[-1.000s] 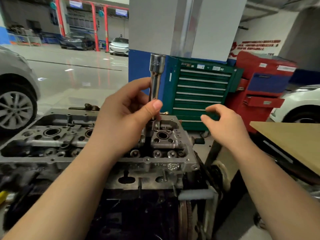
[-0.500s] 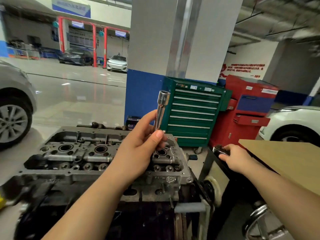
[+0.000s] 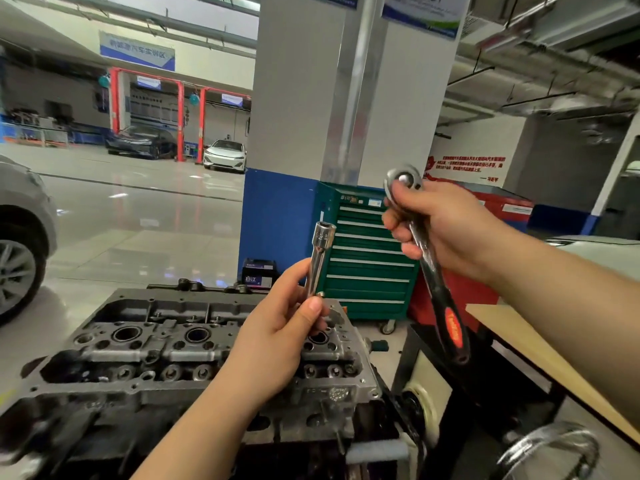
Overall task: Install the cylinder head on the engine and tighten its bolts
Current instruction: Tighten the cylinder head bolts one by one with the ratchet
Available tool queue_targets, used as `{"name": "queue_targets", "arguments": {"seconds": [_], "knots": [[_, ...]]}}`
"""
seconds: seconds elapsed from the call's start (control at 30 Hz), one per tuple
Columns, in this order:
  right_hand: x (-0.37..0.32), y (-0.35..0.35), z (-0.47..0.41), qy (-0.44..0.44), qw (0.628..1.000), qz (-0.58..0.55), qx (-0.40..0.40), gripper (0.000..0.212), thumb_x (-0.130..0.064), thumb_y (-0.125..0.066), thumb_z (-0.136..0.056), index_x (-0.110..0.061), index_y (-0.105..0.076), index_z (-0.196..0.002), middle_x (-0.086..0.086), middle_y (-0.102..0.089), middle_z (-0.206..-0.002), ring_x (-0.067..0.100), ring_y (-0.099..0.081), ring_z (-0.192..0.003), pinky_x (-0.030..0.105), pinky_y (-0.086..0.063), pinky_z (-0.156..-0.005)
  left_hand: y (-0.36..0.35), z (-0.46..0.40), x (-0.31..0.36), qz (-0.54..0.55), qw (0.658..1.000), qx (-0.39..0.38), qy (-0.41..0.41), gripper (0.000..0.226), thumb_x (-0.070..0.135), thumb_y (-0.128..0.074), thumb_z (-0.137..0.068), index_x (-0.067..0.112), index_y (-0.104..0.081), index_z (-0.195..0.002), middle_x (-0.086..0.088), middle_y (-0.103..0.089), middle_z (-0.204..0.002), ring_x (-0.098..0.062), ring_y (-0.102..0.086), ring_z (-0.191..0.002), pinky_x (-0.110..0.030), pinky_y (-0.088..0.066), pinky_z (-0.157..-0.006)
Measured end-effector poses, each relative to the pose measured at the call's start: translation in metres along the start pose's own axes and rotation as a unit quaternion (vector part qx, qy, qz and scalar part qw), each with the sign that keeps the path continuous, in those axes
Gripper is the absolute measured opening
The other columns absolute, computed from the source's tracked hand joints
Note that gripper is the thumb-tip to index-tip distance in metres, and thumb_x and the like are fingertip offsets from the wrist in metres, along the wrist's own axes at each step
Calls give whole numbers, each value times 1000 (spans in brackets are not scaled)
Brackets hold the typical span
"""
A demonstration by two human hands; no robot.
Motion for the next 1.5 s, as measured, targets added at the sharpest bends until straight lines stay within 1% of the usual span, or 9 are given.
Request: {"name": "queue_targets", "arguments": {"seconds": [0.13,0.27,0.77,1.0,1.17,1.3,1.37,1.4,1.5], "knots": [[-26,-30,12,-55,992,13,-116,28,-38,-46,-106,-12,-54,-98,7,-49,-74,17,-40,-59,27,-24,-47,0,0,2,16,1000,2,-6,47,33,-52,-102,62,-50,-139,11,-72,-97,-10,-70,-90,-14,-52,-84],[-33,-42,19,-29,988,113,-101,35,-44,-45,-108,-12,-54,-97,5,-47,-68,15,-36,-51,27,-23,-42,-1,1,6,21,1000,-2,-15,49,29,-52,-102,66,-51,-135,15,-72,-98,-6,-70,-90,-11,-51,-83],[-29,-51,-1,-110,950,167,-241,23,-37,-47,-108,-16,-57,-107,10,-49,-73,15,-29,-46,18,-27,-34,0,-2,-1,28,1000,0,-8,48,31,-52,-103,62,-51,-139,13,-73,-98,-8,-69,-87,-13,-51,-82],[-32,-52,-18,-146,910,166,-351,33,-37,-44,-107,-20,-66,-126,11,-48,-69,12,-31,-40,18,-31,-33,2,-3,-1,46,999,3,-6,47,27,-52,-102,57,-54,-139,5,-73,-103,-15,-70,-89,-21,-55,-86],[-30,-58,-28,-181,865,213,-417,40,-37,-45,-107,-32,-58,-144,8,-51,-68,10,-35,-40,19,-31,-34,2,-3,2,59,998,7,-2,50,22,-52,-101,56,-57,-138,3,-74,-105,-16,-71,-89,-24,-56,-86],[-33,-65,-28,-145,875,263,-380,43,-47,-50,-103,-32,-61,-142,11,-57,-72,14,-36,-43,24,-34,-39,3,-4,2,69,998,11,3,51,23,-52,-101,60,-57,-135,2,-74,-104,-19,-72,-90,-26,-57,-87],[-38,-68,-24,-90,884,362,-284,55,-62,-51,-96,-26,-65,-135,14,-67,-79,19,-45,-48,31,-41,-48,3,-4,2,67,998,15,4,50,24,-51,-101,62,-56,-134,4,-74,-102,-19,-72,-89,-25,-57,-86],[-41,-70,-21,-44,872,436,-218,59,-67,-46,-97,-21,-67,-128,12,-71,-82,20,-51,-53,34,-45,-53,2,-4,1,59,998,17,4,50,26,-50,-101,64,-55,-133,5,-74,-101,-19,-72,-88,-24,-57,-85],[-53,-82,-8,131,763,628,-78,50,-51,-29,-111,-17,-61,-92,6,-63,-82,23,-57,-72,42,-46,-69,1,-5,-1,42,999,21,6,45,30,-48,-102,64,-53,-132,6,-72,-97,-19,-70,-86,-27,-58,-84]]}}
Point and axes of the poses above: each hand's wrist, its own z-axis away from the middle knuckle, its own y-axis out of the back of the hand, x = y × z, the point moved 5 cm from there along -z, towards the middle knuckle
